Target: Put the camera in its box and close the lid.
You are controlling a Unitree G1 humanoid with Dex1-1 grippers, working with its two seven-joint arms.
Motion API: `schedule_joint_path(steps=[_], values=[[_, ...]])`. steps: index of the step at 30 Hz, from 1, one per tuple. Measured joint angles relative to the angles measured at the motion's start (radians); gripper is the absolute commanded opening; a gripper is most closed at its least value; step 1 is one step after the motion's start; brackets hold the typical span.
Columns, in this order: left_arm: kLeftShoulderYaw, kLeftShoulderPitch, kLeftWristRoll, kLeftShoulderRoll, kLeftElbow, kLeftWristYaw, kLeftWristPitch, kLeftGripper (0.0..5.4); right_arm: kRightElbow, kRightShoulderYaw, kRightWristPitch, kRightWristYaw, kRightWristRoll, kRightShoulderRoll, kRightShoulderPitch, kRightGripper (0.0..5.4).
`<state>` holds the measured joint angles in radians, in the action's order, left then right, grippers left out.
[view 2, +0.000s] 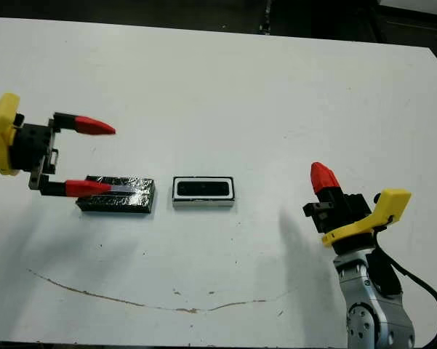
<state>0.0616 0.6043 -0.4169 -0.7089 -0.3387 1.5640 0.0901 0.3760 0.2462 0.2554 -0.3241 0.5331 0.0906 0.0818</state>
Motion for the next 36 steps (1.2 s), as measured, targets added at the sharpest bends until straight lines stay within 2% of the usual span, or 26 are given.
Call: schedule_joint_path(steps=[6, 18, 27, 36], values=[[0.029, 0.015, 0.048, 0.006, -0.031, 0.018, -0.028, 5.4, 0.008, -0.006, 0.0, 0.025, 0.002, 0.003, 0.0, 0.02], [0.098, 0.053, 0.156, 0.039, -0.135, 0.035, -0.17, 5.4, 0.008, -0.015, 0.0, 0.025, 0.014, 0.016, 0.0, 0.02], [0.156, 0.1, 0.215, 0.053, -0.243, 0.045, -0.188, 5.4, 0.008, -0.021, 0.0, 0.024, 0.014, 0.018, 0.002, 0.02], [0.164, 0.111, 0.265, 0.061, -0.318, 0.044, -0.194, 5.4, 0.003, -0.027, -0.016, 0.008, 0.014, 0.018, 0.002, 0.02]])
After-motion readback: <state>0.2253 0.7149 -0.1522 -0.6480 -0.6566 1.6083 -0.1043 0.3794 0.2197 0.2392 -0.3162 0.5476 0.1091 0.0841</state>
